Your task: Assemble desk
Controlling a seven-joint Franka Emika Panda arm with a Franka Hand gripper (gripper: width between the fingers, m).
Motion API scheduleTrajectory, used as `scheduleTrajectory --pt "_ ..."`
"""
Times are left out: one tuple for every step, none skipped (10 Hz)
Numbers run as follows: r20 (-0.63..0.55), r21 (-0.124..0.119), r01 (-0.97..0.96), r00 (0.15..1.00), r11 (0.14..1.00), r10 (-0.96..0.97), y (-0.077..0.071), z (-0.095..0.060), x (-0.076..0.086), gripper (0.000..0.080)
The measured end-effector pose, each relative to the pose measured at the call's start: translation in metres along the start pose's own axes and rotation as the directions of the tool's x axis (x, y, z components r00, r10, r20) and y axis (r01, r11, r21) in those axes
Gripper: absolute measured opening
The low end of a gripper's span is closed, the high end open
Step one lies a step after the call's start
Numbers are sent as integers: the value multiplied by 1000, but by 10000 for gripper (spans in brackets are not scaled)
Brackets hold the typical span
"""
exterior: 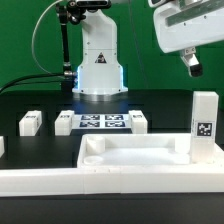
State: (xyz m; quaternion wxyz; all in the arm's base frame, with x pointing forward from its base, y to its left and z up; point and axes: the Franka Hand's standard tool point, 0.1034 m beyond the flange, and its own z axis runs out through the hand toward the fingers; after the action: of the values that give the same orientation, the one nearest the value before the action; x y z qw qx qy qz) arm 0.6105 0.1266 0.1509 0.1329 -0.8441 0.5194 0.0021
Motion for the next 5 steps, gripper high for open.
scheduleTrajectory --pt "-11 4 62 998 998 -62 6 9 -5 649" --pt "0 -22 197 980 980 -197 23 22 -13 649" --pt "17 -44 283 959 958 -282 37 29 -15 649" --pt "26 -59 343 939 938 -342 46 33 -16 649" --pt "31 -76 396 918 915 -395 52 37 -17 649"
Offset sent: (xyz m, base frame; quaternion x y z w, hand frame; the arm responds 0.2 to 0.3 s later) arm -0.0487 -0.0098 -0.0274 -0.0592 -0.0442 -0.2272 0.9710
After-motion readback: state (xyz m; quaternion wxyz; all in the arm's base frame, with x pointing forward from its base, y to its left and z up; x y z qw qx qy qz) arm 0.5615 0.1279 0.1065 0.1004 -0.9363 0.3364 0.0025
